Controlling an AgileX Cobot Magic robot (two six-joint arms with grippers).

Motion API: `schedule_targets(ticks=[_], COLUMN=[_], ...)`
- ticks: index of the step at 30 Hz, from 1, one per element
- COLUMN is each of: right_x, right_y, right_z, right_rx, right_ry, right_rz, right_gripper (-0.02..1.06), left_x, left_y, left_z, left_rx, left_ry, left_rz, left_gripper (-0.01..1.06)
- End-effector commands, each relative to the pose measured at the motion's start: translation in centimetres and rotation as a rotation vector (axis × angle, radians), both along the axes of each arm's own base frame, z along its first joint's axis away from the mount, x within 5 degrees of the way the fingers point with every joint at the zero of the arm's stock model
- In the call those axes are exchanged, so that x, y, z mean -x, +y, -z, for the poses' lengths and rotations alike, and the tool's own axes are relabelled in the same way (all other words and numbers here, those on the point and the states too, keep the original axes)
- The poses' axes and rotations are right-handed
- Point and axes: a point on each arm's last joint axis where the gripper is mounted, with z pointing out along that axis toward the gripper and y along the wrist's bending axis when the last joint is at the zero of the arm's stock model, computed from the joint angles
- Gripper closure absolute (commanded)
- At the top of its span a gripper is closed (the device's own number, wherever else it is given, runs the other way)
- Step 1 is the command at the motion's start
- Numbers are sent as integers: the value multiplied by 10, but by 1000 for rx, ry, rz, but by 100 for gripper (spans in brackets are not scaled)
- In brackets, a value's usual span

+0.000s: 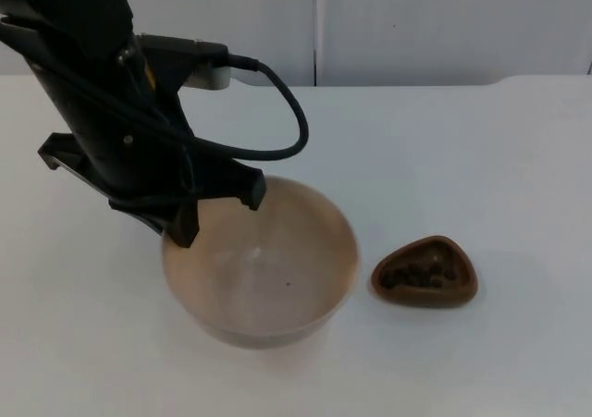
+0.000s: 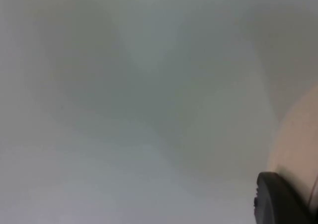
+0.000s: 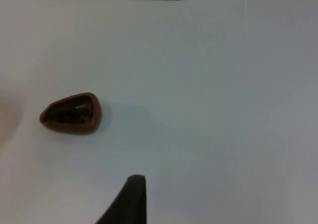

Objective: Pick up the bowl with the left hand and pour the coffee beans from the cup into the bowl with the right hand.

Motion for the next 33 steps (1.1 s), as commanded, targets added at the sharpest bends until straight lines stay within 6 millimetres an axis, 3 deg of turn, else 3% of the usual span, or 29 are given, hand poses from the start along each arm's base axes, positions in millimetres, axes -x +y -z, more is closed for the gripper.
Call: schedule_targets(ticks=[1, 6, 11, 21, 25, 33], right_x=[-6, -24, -59, -102, -128, -164], right_y=[0, 2, 5, 15, 17, 21], right_z=[-6, -21, -36, -59, -74, -82], right_rx=[6, 14, 24, -1, -1, -10], right_ry=[14, 94, 211, 286, 323, 414], right_rz=[3, -1, -7, -67, -68, -77], right_gripper=[-1, -1, -1, -1, -1, -1], left_x=[1, 1, 1, 1, 1, 1], left_y=[-1, -1, -1, -1, -2, -2], left_z=[-4, -4, -4, -4, -4, -4], left_rx=[8, 8, 12, 12, 13, 13], left_ry=[-17, -17, -17, -17, -17, -17], left_rz=[1, 1, -3, -3, -3, -3], left_gripper=[105, 105, 105, 105, 105, 105])
